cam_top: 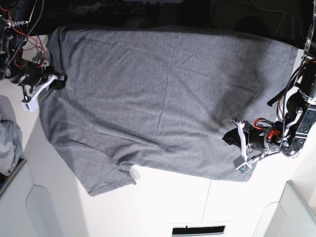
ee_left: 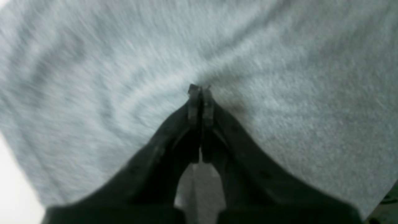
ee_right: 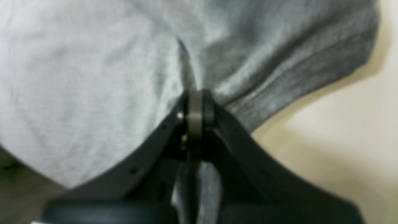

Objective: Layout the t-shirt on the table in an organized manner, then fold the t-shirt properly
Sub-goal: 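Hold the shirt with both grippers and drag it outward to smooth it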

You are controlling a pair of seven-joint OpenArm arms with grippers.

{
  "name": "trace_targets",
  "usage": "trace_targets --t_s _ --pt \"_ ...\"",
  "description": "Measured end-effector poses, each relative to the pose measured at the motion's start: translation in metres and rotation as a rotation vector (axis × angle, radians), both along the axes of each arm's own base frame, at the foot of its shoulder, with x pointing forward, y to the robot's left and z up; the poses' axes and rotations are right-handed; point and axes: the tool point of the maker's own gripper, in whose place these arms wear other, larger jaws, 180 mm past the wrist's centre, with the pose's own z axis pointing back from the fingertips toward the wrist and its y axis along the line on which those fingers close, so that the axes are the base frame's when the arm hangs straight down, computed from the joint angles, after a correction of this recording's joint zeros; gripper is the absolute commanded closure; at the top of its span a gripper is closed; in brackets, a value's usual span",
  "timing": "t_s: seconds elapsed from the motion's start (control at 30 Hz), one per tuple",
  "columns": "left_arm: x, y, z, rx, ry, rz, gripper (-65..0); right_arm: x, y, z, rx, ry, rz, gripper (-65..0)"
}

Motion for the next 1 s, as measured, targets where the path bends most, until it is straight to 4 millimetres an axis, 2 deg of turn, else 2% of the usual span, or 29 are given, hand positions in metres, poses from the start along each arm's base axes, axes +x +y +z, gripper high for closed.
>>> trace_targets --t_s 0.1,0.23,0.33,0.6,0.7,1.0 --pt "-0.019 -0.002 -0.017 0.002 0.04 -0.006 0.0 -0.006 0.004 -0.007 0.019 0.02 0.005 0.0" --pt "-0.039 0.01 -0.04 0.074 0.079 0.005 0.0 0.002 0.001 -0.014 0.021 -0.006 -0.015 0.0" --pt "-0.04 0.011 -0.043 0.073 0.066 0.021 0.0 0.019 -0.004 -0.017 0.011 -0.001 -0.02 0.0" --pt "-0.037 0.012 -0.042 0.076 0.053 0.026 0.0 0.075 -0.024 -0.009 -0.025 0.005 -0.049 0.0" --pt "-0.031 0.012 -0.037 0.077 0.037 0.025 0.0 0.095 -0.03 -0.002 -0.051 0.01 -0.069 0.0" --pt "0.028 0.017 0.012 0.083 -0.105 0.076 0.0 0.126 -0.033 0.018 -0.063 -0.026 -0.081 0.0"
